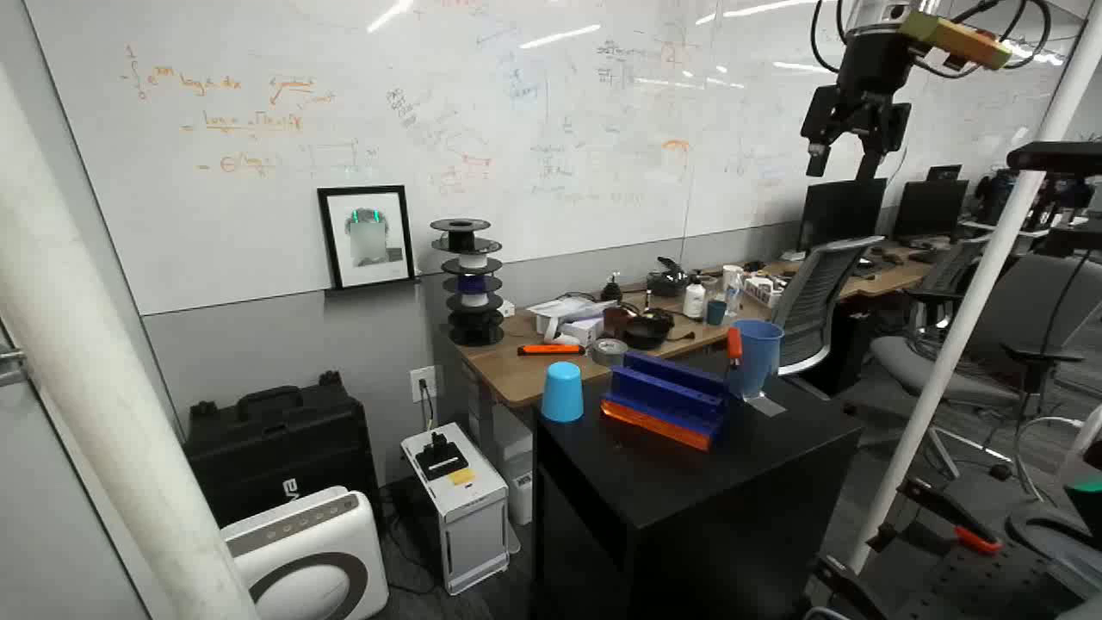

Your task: Take the orange wrench out of the toolbox and place it in the blue cup on the right

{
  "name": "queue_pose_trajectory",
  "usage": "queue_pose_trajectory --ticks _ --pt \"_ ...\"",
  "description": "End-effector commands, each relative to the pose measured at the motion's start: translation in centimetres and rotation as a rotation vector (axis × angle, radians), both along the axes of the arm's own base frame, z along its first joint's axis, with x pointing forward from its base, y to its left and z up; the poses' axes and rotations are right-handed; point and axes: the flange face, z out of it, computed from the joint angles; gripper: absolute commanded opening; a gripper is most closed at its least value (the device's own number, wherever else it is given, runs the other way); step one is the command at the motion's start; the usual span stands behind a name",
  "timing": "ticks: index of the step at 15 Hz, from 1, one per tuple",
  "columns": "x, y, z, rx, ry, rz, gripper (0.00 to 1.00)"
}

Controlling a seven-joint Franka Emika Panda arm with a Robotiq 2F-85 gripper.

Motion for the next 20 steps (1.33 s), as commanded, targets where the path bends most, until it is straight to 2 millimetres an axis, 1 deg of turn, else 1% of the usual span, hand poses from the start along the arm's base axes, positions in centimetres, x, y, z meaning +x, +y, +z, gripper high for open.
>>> queue_pose_trajectory --ticks 1,5,6,7,9,10,13,15,16,17,20 --pt "0.1 0.0 0.3 -0.001 -0.003 0.0 1.0" --pt "0.1 -0.1 0.7 -0.003 -0.014 -0.001 1.0" --pt "0.8 0.7 -0.3 -0.026 -0.021 -0.028 1.0" --pt "1.5 1.6 -1.9 -0.05 -0.015 -0.049 1.0" --pt "2.7 3.8 -5.8 -0.088 0.005 -0.079 1.0" --pt "3.1 5.2 -8.2 -0.106 0.02 -0.093 1.0" --pt "4.5 8.8 -14.5 -0.144 0.021 -0.132 1.0" --pt "5.1 10.5 -17.9 -0.171 0.013 -0.154 1.0" --pt "5.4 10.9 -19.2 -0.188 0.016 -0.17 1.0" --pt "5.5 10.9 -20.1 -0.207 0.014 -0.192 1.0" --pt "5.5 9.8 -22.5 -0.262 0.019 -0.265 1.0"
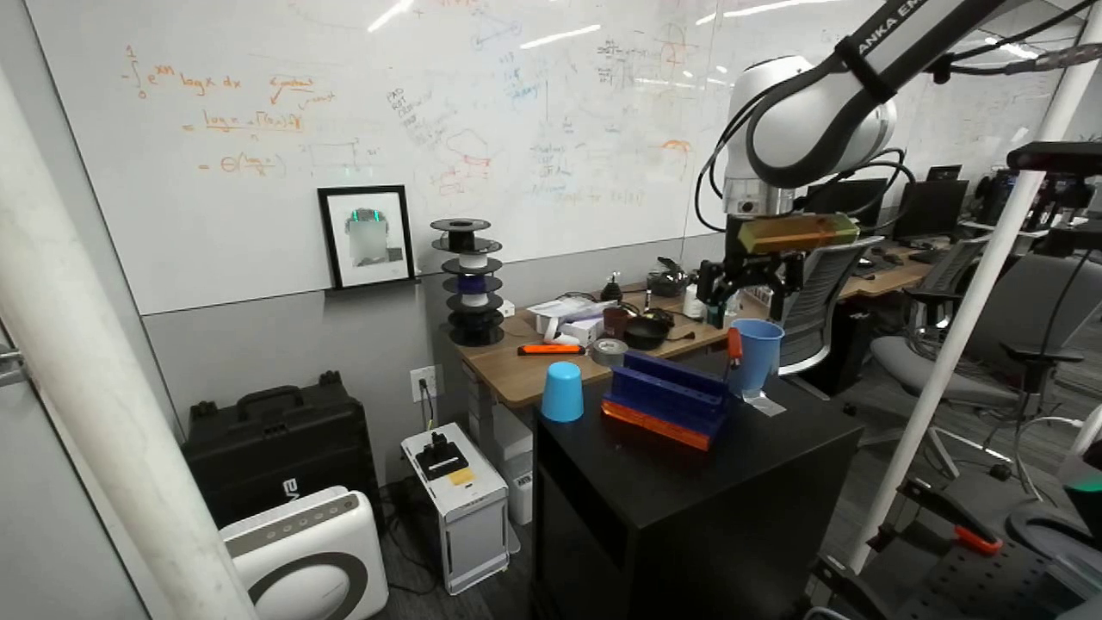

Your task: Take the orange wrench out of the toolbox and place it in the blue cup on the right

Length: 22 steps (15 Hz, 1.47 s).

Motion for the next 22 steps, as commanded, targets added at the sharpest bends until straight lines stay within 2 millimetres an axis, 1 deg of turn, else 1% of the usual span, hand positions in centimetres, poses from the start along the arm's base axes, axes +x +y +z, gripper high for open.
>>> queue_pose_trajectory --ticks 1,4,5,6,7,8,10,13,15,16,18,19,20,22 --pt "0.4 -1.2 -2.0 -0.06 -0.02 -0.08 1.0" --pt "0.5 -2.4 -4.4 -0.072 -0.009 -0.116 1.0" --pt "0.6 -2.6 -4.8 -0.065 -0.019 -0.119 0.75" --pt "0.8 -2.7 -5.1 -0.058 -0.043 -0.117 0.73" --pt "0.9 -2.7 -5.3 -0.046 -0.069 -0.115 0.66" --pt "1.1 -2.8 -5.3 -0.039 -0.099 -0.112 0.56" --pt "1.3 -3.0 -5.3 -0.026 -0.154 -0.103 0.42" --pt "1.4 -2.9 -4.7 -0.017 -0.213 -0.08 0.18" --pt "1.4 -2.7 -4.3 -0.012 -0.237 -0.065 0.04" --pt "1.3 -2.5 -4.1 -0.009 -0.245 -0.059 0.0" --pt "1.3 -2.2 -4.1 0.001 -0.243 -0.054 0.0" --pt "1.2 -2.1 -4.2 0.007 -0.246 -0.057 0.26" --pt "1.2 -2.1 -4.2 0.009 -0.247 -0.059 0.26" --pt "0.9 -1.9 -4.1 0.007 -0.25 -0.069 0.4"
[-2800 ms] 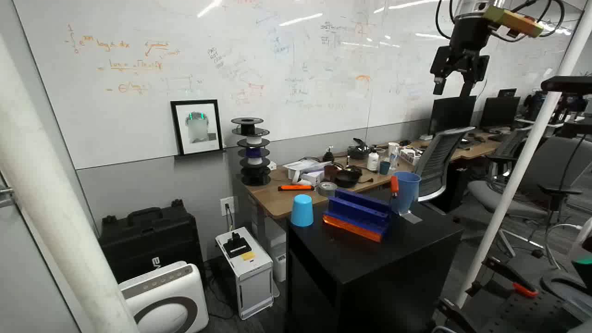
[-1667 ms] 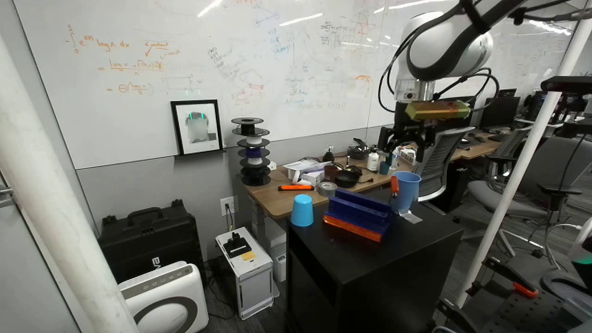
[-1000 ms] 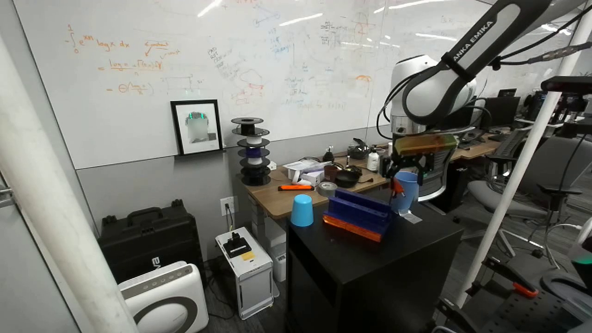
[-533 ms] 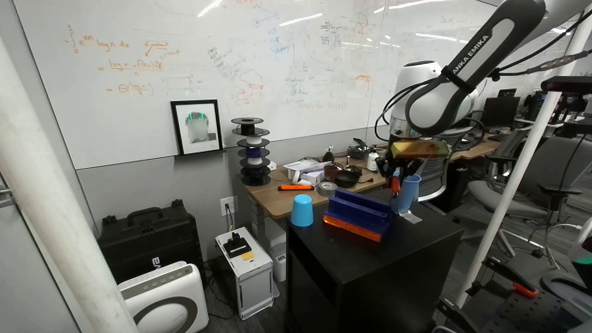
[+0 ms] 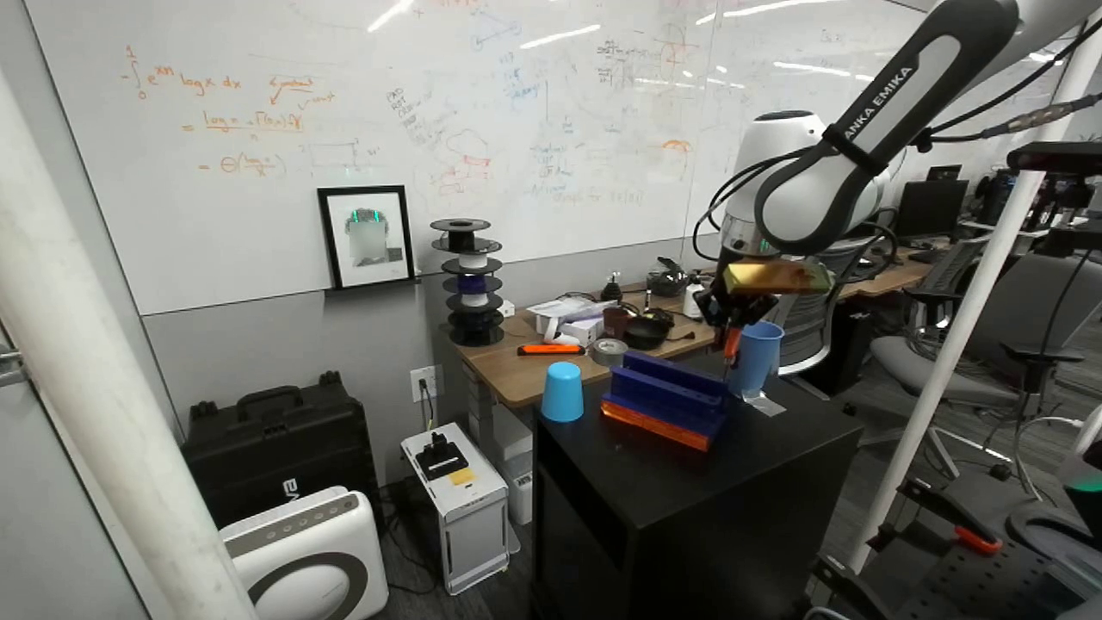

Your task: Take the orange wrench out of the toolbox and place it in the blue cup on the right

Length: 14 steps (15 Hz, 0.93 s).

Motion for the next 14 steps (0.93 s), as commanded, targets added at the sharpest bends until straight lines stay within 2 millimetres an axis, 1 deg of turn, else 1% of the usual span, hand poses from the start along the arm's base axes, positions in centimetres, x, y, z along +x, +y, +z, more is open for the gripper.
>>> queue_pose_trajectory --ticks 1,4,6,8,11,14 --pt "-1.1 0.5 1.0 0.001 -0.034 -0.002 0.49" --pt "-1.8 0.8 1.3 -0.006 -0.039 -0.005 0.71" --pt "-2.0 1.0 1.1 -0.014 -0.035 -0.028 0.87" --pt "-2.4 1.3 0.9 -0.043 -0.042 -0.056 0.99" --pt "-2.7 2.2 0.2 -0.084 -0.056 -0.094 1.0" --pt "-3.2 3.2 -1.0 -0.102 -0.06 -0.113 1.0"
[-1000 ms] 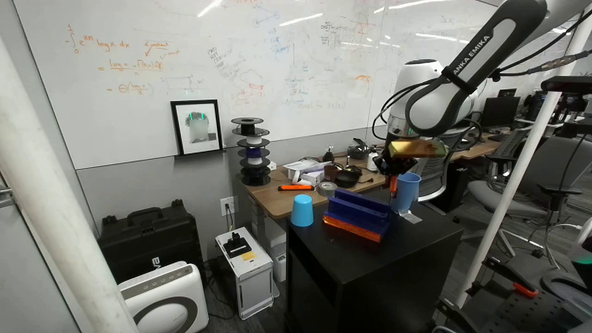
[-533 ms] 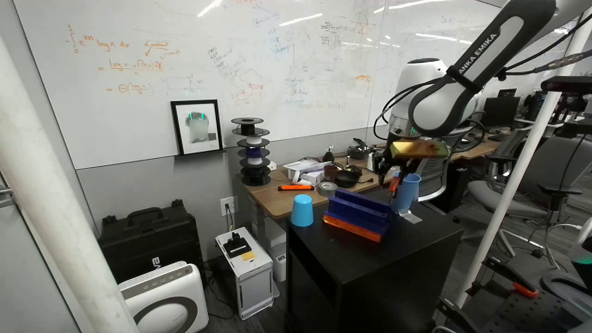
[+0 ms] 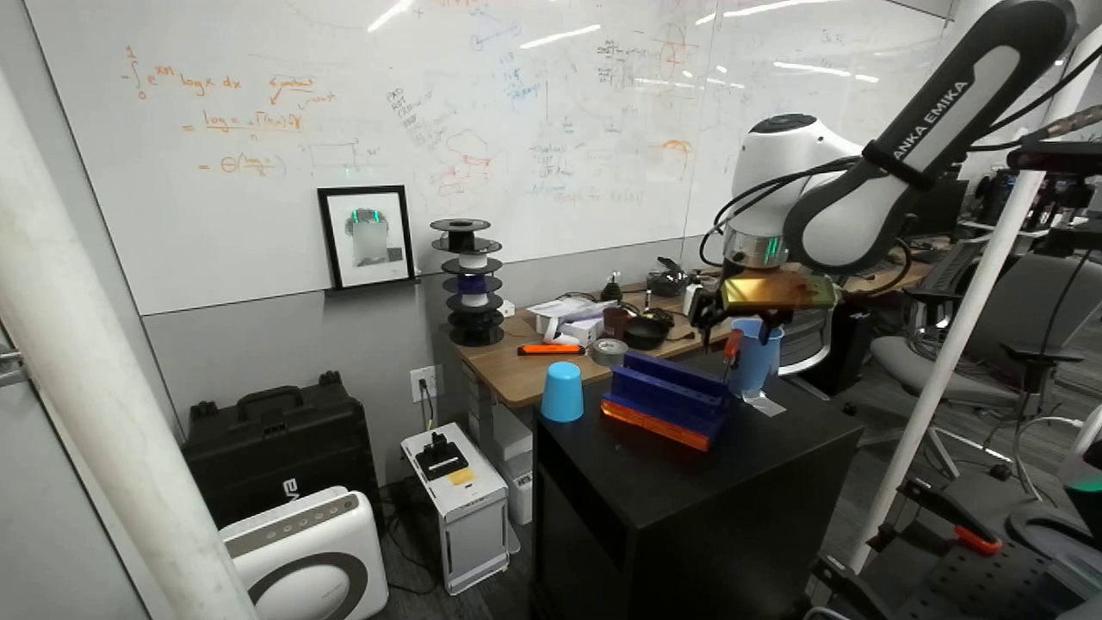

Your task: Take the orange wrench out of the toolbox and place it in the blue cup on the right

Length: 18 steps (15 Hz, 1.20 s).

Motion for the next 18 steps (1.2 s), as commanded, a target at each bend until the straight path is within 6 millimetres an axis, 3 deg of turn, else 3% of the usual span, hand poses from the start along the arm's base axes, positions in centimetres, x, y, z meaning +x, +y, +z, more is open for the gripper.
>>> queue_pose_trajectory --ticks 1,3,7,12,18 --pt "-0.9 1.4 -0.7 -0.014 -0.021 -0.016 0.75" --pt "-1.2 2.2 -0.9 -0.018 -0.021 -0.016 0.74" --pt "-1.5 3.2 -1.0 -0.029 -0.027 -0.005 0.41" --pt "-2.0 3.3 0.7 -0.063 -0.065 0.02 0.04" --pt "-6.3 3.7 4.1 -0.038 -0.043 0.133 0.1"
